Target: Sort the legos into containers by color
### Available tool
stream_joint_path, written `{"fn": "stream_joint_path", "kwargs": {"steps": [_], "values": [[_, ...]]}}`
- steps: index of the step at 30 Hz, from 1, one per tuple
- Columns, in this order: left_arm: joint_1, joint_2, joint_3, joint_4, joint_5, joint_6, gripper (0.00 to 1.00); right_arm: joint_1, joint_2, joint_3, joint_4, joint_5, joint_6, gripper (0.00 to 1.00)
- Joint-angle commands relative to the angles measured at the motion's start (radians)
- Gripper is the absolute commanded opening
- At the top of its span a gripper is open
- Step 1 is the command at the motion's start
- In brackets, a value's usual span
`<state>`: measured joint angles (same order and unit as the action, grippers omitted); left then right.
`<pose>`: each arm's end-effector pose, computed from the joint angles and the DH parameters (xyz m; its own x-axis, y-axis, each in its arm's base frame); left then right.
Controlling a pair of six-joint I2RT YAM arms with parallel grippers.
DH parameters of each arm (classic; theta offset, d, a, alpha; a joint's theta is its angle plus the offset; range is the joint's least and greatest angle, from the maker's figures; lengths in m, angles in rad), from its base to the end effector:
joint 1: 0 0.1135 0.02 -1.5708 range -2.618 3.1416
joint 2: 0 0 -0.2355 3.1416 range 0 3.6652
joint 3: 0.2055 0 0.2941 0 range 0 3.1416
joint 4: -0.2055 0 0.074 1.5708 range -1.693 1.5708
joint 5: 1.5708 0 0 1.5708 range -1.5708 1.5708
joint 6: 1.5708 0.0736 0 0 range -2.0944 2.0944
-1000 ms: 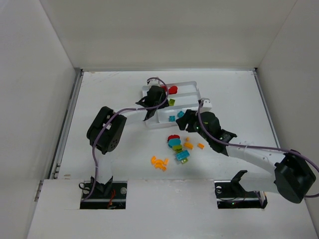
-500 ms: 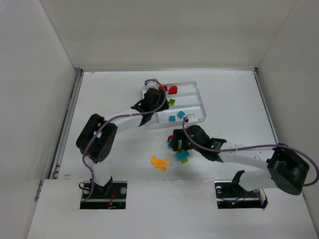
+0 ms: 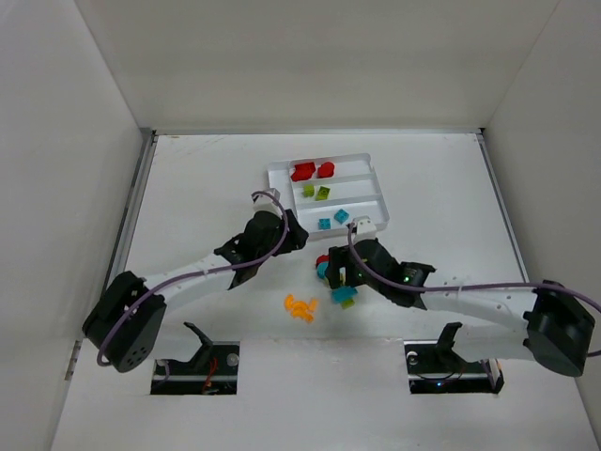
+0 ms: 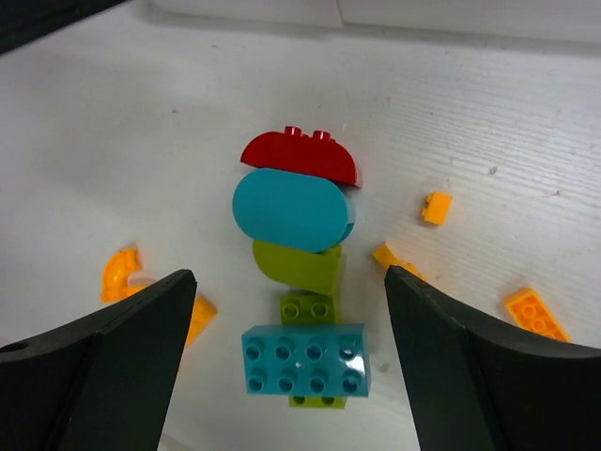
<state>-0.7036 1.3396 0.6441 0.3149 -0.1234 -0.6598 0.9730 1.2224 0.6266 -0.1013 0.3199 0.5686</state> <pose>0.2819 -0.2273 0.1497 -0.5639 -0.3193 -0.7616 0.2648 0.8036 -0.5330 0.2003 0.2530 0.1306 -0.6539 -0.0522 -0.7548 -0.3523 0.9039 0.2427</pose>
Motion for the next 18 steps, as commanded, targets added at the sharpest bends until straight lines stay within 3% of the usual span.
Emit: {"fn": "stream_joint_path", "kwargs": {"steps": [1,11,18], "values": [[-0.009,-0.091,-0.058,0.024,0.01,-0.044,0.49,0.051,-0.073,0.002,-0.118,0.065,0.027,0.89],[-0.009,-0.189,-0.152,0.029,0.045,-0.09,0.49,0.177,0.02,0.048,-0.258,0.113,0.091,0.97],[0.01,-0.232,-0.184,0.019,0.047,-0.093,0.49,0.177,0.078,0.078,-0.235,0.122,0.079,0.9]]}}
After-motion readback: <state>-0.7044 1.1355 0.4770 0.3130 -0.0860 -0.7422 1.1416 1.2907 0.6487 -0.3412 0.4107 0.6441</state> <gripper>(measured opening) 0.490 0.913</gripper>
